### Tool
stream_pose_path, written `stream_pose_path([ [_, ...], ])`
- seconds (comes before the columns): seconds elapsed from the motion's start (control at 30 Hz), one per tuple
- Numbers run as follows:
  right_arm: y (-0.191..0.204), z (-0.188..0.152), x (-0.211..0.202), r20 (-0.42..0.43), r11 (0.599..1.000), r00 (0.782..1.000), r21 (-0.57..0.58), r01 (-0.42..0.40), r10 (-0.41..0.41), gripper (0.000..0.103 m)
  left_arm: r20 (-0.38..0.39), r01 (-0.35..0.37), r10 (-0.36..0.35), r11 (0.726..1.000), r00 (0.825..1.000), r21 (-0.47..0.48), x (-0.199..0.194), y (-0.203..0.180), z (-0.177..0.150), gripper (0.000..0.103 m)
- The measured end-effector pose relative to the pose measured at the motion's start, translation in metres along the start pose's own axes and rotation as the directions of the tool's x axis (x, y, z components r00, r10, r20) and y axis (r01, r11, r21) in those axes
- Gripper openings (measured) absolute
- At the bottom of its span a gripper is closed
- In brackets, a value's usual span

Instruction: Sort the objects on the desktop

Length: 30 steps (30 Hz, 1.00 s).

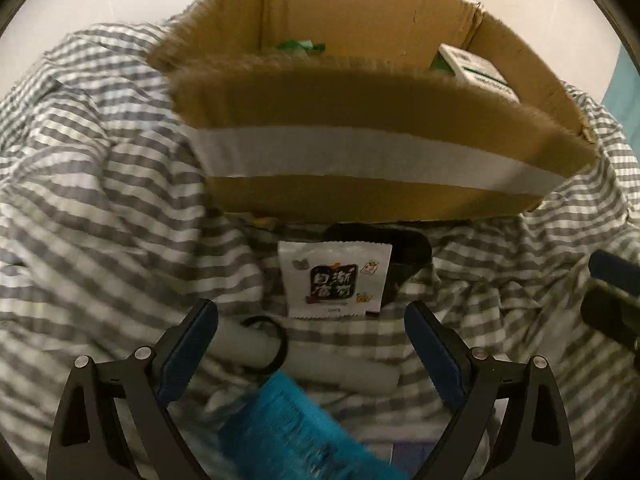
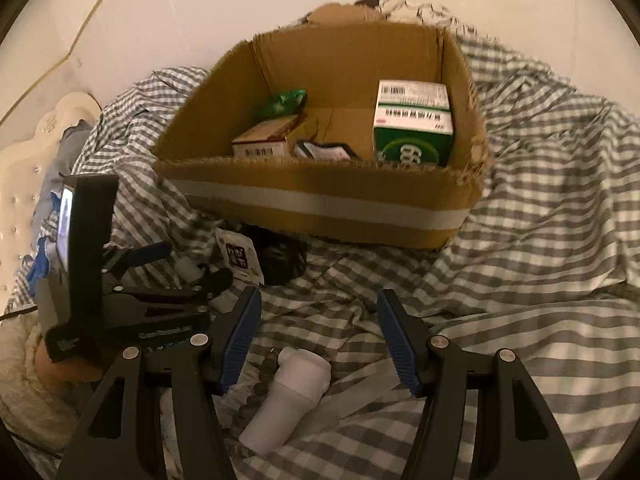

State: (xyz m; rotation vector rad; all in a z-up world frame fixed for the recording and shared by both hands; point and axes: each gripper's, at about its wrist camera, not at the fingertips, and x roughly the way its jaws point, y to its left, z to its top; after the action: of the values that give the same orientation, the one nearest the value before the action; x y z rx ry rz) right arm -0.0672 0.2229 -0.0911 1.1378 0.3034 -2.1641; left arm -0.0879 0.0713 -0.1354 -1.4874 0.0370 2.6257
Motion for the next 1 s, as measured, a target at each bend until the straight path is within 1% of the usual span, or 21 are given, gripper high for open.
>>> stream_pose_path([
  [0.1,-0.005,-0.002,0.012,-0.019,1.0,1.0,0.018,-0.009,0.01,0.06,-0.005,-0.007,0.007,1.0,1.0,-0.001,0.018,-0.004,0.003,0.097],
  [0.17,-0.01,-0.004,0.017,-0.03,0.999,0.999,0.034,-0.019,0.02,0.06,-0.03,-0.026,0.026,1.0,0.999,0.011,0.031,-0.007,0.004,0.097],
  [0.2,-0.01,-0.004,0.019,-0.032,0.999,0.999,0.04,-0.019,0.021,0.06,-0.037,-0.031,0.032,0.999,0.999,0.012,0.036,-0.007,0.005,0.093],
  [0.23,-0.012,-0.004,0.02,-0.037,0.999,0.999,0.046,-0.023,0.025,0.06,-0.043,-0.022,0.023,1.0,0.999,0.009,0.039,-0.006,0.006,0.088],
  [0.27,-0.013,-0.004,0.022,-0.038,0.998,0.999,0.049,-0.025,0.027,0.06,-0.044,0.011,-0.011,1.0,0.999,0.0,0.04,-0.005,0.008,0.085],
  [0.3,-0.014,-0.005,0.023,-0.042,0.998,0.999,0.051,-0.026,0.028,0.06,-0.041,0.039,-0.04,0.999,0.998,-0.007,0.039,-0.004,0.008,0.076],
  [0.33,-0.014,-0.005,0.024,-0.045,0.998,0.999,0.052,-0.025,0.027,0.06,-0.04,0.076,-0.077,0.997,0.996,-0.011,0.038,-0.004,0.008,0.058],
  [0.37,-0.014,-0.005,0.025,-0.049,0.998,0.999,0.051,-0.022,0.025,0.06,-0.039,0.104,-0.104,0.995,0.994,-0.008,0.037,-0.004,0.008,0.054],
  [0.4,-0.014,-0.005,0.027,-0.053,0.999,0.998,0.05,-0.021,0.023,0.06,-0.034,0.101,-0.101,0.995,0.994,0.002,0.035,-0.005,0.006,0.049],
  [0.43,-0.013,-0.005,0.028,-0.056,0.999,0.998,0.049,-0.019,0.021,0.06,-0.025,0.092,-0.091,0.996,0.996,0.02,0.032,-0.007,0.005,0.038],
  [0.47,-0.012,-0.006,0.028,-0.057,0.999,0.998,0.046,-0.016,0.019,0.06,-0.019,0.086,-0.085,0.995,0.996,0.042,0.029,-0.009,0.003,0.034],
  [0.5,-0.012,-0.006,0.028,-0.058,0.999,0.998,0.043,-0.015,0.018,0.06,-0.015,0.085,-0.085,0.995,0.996,0.054,0.025,-0.01,0.002,0.022],
  [0.53,-0.011,-0.006,0.028,-0.058,0.999,0.998,0.04,-0.016,0.018,0.06,-0.011,0.095,-0.094,0.994,0.995,0.056,0.02,-0.009,0.0,0.018],
  [0.63,-0.009,-0.006,0.029,-0.062,0.999,0.998,0.031,-0.014,0.016,0.06,0.017,0.107,-0.107,0.994,0.994,0.036,0.005,-0.002,-0.002,0.01],
  [0.73,-0.005,-0.005,0.032,-0.069,1.0,0.998,0.013,-0.012,0.013,0.06,0.064,0.12,-0.119,0.993,0.991,-0.003,-0.016,0.009,-0.004,0.009],
  [0.77,-0.002,-0.004,0.034,-0.069,1.0,0.998,0.001,-0.013,0.013,0.06,0.067,0.126,-0.125,0.992,0.99,-0.011,-0.021,0.013,-0.003,0.009],
  [0.8,0.0,-0.003,0.036,-0.071,1.0,0.997,-0.011,-0.015,0.014,0.06,0.081,0.111,-0.109,0.994,0.991,-0.023,-0.027,0.016,-0.004,0.008],
  [0.87,0.005,-0.002,0.041,-0.078,0.999,0.997,-0.03,-0.014,0.011,0.06,0.086,0.096,-0.091,0.994,0.992,-0.057,-0.035,0.025,-0.004,0.008],
  [0.93,0.01,0.0,0.046,-0.082,0.999,0.997,-0.049,-0.018,0.014,0.06,0.096,0.095,-0.086,0.991,0.992,-0.091,-0.049,0.034,-0.009,0.008],
  [1.0,0.017,0.004,0.053,-0.085,0.997,0.996,-0.081,-0.022,0.015,0.06,0.122,0.087,-0.075,0.991,0.99,-0.099,-0.062,0.039,-0.007,0.008],
])
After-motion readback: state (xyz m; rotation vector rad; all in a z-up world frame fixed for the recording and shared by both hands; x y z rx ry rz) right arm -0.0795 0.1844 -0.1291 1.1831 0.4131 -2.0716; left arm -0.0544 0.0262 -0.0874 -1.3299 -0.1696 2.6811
